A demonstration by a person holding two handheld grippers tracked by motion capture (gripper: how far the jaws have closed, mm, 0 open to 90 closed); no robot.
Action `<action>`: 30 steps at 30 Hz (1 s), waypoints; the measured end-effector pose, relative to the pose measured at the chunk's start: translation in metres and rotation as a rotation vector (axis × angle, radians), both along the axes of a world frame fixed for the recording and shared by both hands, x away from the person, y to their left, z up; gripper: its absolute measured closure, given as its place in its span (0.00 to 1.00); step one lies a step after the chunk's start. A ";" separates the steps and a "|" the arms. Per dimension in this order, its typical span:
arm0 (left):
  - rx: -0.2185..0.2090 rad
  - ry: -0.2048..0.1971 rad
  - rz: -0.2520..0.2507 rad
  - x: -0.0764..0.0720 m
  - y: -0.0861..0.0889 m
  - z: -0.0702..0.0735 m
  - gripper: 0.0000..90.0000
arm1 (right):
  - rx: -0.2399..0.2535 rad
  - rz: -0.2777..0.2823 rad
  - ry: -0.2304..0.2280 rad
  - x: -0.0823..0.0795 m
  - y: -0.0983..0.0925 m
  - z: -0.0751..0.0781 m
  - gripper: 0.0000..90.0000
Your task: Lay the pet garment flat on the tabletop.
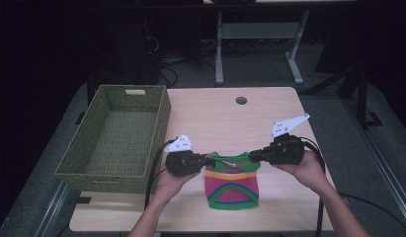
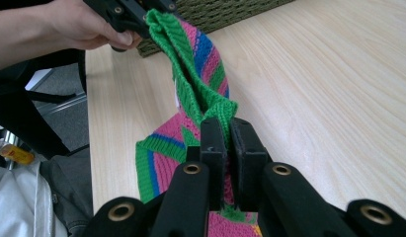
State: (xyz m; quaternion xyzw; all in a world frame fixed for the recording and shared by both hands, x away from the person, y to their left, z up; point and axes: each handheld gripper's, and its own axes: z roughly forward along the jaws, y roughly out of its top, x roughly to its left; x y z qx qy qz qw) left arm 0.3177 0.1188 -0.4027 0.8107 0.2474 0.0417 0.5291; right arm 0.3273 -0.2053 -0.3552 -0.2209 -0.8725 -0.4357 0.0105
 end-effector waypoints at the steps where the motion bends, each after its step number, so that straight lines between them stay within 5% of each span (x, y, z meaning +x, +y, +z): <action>1: 0.003 0.001 0.001 0.002 0.000 0.001 0.91 | -0.003 -0.002 0.000 0.001 0.000 0.000 0.94; 14: 0.046 0.055 0.025 0.026 -0.007 -0.010 0.90 | -0.045 -0.043 0.022 0.020 0.000 -0.009 0.94; 30: 0.032 0.079 0.108 0.041 -0.006 -0.022 0.89 | -0.075 -0.096 -0.003 0.044 0.007 -0.012 0.94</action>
